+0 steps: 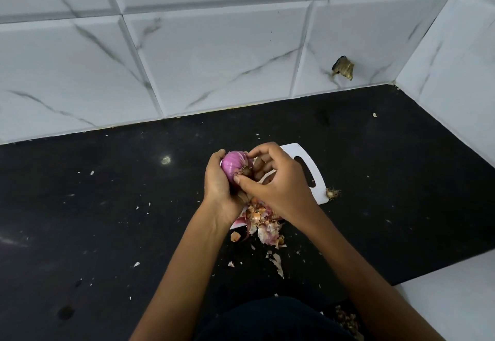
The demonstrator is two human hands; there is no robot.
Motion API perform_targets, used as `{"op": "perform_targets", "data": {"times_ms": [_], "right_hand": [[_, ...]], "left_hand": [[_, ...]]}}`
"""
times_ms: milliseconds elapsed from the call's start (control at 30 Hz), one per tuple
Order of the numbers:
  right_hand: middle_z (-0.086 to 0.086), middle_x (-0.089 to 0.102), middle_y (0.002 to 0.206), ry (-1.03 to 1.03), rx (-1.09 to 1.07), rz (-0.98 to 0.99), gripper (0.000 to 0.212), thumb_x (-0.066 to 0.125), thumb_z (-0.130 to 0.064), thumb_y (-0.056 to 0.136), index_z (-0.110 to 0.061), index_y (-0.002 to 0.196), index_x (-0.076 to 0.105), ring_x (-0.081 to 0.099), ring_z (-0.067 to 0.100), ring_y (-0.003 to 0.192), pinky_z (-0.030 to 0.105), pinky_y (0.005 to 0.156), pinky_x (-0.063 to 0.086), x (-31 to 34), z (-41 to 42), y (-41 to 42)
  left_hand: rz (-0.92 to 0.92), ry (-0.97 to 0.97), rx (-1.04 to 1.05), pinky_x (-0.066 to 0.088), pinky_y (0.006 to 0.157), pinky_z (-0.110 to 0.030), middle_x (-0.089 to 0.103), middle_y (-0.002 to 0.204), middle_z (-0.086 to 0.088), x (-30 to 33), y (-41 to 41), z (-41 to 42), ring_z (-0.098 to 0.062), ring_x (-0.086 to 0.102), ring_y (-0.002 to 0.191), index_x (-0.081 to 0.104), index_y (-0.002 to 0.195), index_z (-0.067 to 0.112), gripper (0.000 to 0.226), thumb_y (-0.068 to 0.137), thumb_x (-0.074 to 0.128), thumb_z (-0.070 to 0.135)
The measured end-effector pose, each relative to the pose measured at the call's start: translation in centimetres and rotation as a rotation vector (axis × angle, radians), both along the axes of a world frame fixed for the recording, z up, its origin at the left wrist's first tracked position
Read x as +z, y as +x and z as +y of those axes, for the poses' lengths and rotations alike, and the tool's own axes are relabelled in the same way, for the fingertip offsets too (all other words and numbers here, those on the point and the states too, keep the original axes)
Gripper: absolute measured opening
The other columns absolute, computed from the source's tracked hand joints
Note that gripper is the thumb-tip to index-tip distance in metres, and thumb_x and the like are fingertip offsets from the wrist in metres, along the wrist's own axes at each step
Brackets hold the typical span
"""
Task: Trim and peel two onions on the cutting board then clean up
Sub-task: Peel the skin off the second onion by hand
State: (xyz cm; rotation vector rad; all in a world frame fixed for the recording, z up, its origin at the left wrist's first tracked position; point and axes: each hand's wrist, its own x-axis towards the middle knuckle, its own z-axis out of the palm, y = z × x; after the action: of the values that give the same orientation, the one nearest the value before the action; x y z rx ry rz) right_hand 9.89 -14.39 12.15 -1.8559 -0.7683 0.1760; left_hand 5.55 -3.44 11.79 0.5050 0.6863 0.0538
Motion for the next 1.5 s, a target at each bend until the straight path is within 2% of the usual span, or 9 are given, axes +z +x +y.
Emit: {"op": "perform_targets", "data": {"times_ms": [67,433,700,900,1033,1200,1333,1400,1500], "right_hand": [[-0.007,0.063,0.081,0.018,-0.007,0.043,0.040,0.082,-0.021,0.069,-0.022,0.100,0.057,0.063,0.010,0.074,0.022,0.065,0.054,0.0,0.1,0.0],[-0.002,0.064,0.077,0.090,0.032,0.063,0.024,0.072,-0.005,0.075,-0.014,0.095,0.062,0.062,0.008,0.069,0.014,0.060,0.049,0.4,-0.3,0.6],[-0.005,0.065,0.079,0.187,-0.009,-0.011,0.015,0.049,-0.004,0.094,-0.009,0.095,0.063,0.064,0.007,0.072,0.021,0.062,0.052,-0.3,-0.3,0.3],[0.004,0.050,0.055,0.096,-0.127,-0.103,0.040,0.037,-0.029,0.098,-0.007,0.069,0.052,0.050,0.022,0.052,0.047,0.056,0.043,-0.9,-0.5,1.0],[-0.005,0.056,0.064,0.079,-0.126,-0.081,0.019,0.043,-0.012,0.096,-0.011,0.093,0.061,0.055,0.021,0.056,0.046,0.055,0.048,-1.0,-0.8,1.5],[-0.008,0.034,0.053,0.089,-0.114,0.047,0.025,0.032,-0.018,0.087,-0.015,0.064,0.041,0.030,0.010,0.049,0.043,0.049,0.030,-0.9,-1.2,1.5],[-0.002,0.036,0.053,0.034,-0.112,-0.020,0.034,0.034,-0.028,0.096,-0.019,0.063,0.038,0.034,0.014,0.049,0.049,0.051,0.035,-0.8,-1.3,1.5],[-0.007,0.044,0.056,0.013,-0.075,-0.069,0.035,0.041,-0.029,0.100,-0.015,0.069,0.049,0.044,0.010,0.052,0.045,0.054,0.043,-0.8,-1.3,1.6],[-0.016,0.060,0.074,0.067,-0.009,-0.103,0.010,0.058,-0.014,0.094,-0.012,0.088,0.065,0.059,0.002,0.072,0.015,0.065,0.044,-0.6,-1.2,1.4]], "left_hand": [[-0.014,0.024,-0.015,0.055,0.086,-0.036,0.070,0.109,-0.017,0.0,-0.1,-0.1,-0.028,0.067,0.103,0.067,0.109,0.001,0.053,0.092,0.045,0.047],[0.003,0.070,-0.042,0.051,0.069,-0.030,0.067,0.101,-0.013,0.1,0.2,0.2,-0.022,0.064,0.090,0.066,0.099,0.006,0.045,0.090,0.049,0.047],[0.047,0.007,0.014,0.036,0.056,-0.021,0.063,0.065,-0.008,0.5,0.1,0.0,-0.014,0.053,0.051,0.063,0.080,0.007,0.045,0.093,0.043,0.045],[0.056,-0.027,0.048,0.041,0.043,-0.018,0.064,0.073,-0.009,0.3,0.2,0.1,-0.018,0.058,0.067,0.062,0.093,0.008,0.035,0.092,0.046,0.040],[0.069,0.027,0.076,0.043,0.043,-0.019,0.060,0.079,-0.010,0.2,0.4,0.0,-0.018,0.057,0.069,0.058,0.097,0.007,0.032,0.095,0.045,0.036],[0.035,0.007,0.076,0.045,0.046,-0.019,0.066,0.082,-0.008,0.4,0.4,0.0,-0.019,0.059,0.072,0.061,0.095,0.005,0.033,0.095,0.044,0.033],[-0.023,-0.059,0.068,0.046,0.047,-0.019,0.065,0.078,-0.009,0.5,0.1,0.2,-0.019,0.059,0.072,0.064,0.089,0.005,0.035,0.093,0.044,0.035],[-0.039,-0.091,0.064,0.047,0.047,-0.019,0.065,0.077,-0.011,0.5,0.1,0.2,-0.019,0.060,0.071,0.065,0.090,0.005,0.038,0.092,0.045,0.037],[-0.053,-0.079,0.042,0.046,0.045,-0.018,0.066,0.075,-0.011,0.5,-0.1,0.3,-0.017,0.060,0.065,0.066,0.089,0.006,0.041,0.093,0.043,0.040]]}}
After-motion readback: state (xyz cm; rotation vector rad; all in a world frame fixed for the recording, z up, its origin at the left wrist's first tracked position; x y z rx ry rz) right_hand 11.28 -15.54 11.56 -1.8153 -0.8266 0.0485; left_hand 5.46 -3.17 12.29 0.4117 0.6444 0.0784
